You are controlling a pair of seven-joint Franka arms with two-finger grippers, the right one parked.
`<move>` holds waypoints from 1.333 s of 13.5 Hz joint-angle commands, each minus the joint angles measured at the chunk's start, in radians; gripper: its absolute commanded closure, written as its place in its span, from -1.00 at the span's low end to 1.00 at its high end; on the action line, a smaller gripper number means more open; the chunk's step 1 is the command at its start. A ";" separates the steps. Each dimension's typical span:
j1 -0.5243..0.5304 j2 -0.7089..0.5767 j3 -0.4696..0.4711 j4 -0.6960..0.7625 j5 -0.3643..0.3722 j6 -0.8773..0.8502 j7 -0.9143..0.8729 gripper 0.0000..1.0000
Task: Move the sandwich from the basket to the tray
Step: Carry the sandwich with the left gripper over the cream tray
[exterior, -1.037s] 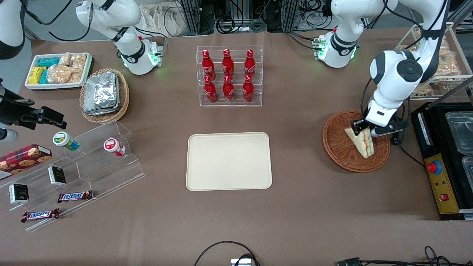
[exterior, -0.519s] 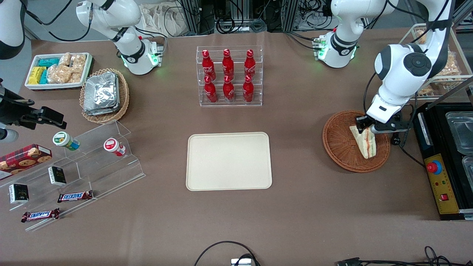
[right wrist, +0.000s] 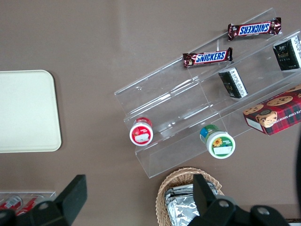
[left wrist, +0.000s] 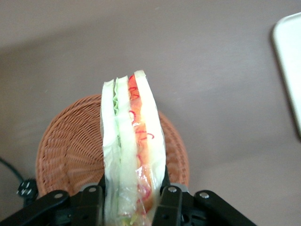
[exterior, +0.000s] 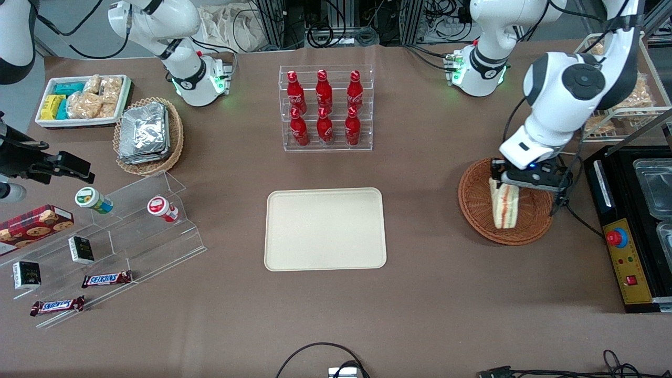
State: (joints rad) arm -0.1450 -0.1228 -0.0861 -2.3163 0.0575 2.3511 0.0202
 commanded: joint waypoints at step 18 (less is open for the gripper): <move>-0.389 0.486 0.005 0.573 -0.081 -0.131 -0.437 0.10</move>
State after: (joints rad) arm -0.4956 0.2995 -0.0926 -1.8306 -0.0286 2.2505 -0.3638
